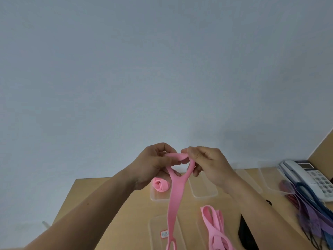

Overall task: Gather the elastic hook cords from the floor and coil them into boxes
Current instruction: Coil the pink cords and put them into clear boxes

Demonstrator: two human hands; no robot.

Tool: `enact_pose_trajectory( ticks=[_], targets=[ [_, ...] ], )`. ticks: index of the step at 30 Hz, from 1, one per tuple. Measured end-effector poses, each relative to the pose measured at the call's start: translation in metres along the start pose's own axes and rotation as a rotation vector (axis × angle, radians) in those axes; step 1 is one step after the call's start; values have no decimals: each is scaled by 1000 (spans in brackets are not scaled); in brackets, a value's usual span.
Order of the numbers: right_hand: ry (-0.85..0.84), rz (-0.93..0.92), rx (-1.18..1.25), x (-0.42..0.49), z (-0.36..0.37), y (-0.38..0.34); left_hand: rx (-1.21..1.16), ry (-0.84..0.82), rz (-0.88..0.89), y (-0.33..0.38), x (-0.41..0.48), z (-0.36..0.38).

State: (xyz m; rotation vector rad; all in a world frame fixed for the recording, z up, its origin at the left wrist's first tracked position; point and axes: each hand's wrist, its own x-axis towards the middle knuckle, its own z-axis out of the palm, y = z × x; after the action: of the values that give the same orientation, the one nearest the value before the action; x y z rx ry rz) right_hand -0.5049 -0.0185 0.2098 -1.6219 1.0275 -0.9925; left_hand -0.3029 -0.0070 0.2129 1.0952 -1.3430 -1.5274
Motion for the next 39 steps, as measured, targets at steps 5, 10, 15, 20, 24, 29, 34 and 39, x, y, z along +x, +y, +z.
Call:
enact_pose_trajectory(
  ticks=[5,10,15,20,24,29,34,39],
  targets=[
    [-86,45,-62,-2,-5,0,101,50,54,-5,0,1],
    [58,-118,-135,0,-2,6,63,61,-33,-3,1,6],
    [152,-235,-216,-1,2,13,32,-59,-169,0,-1,4],
    [226,-424,-432,0,7,16,-50,5,-131,-1,0,2],
    [250,-528,-549,0,5,17,-99,-8,-133,0,-1,8],
    [258,-595,-619,-2,5,22,-105,60,-139,-4,2,10],
    [218,-439,-391,-4,6,22,-75,85,-32,-6,4,7],
    [115,-87,-74,-2,3,19,109,129,145,-9,6,6]
  ],
)
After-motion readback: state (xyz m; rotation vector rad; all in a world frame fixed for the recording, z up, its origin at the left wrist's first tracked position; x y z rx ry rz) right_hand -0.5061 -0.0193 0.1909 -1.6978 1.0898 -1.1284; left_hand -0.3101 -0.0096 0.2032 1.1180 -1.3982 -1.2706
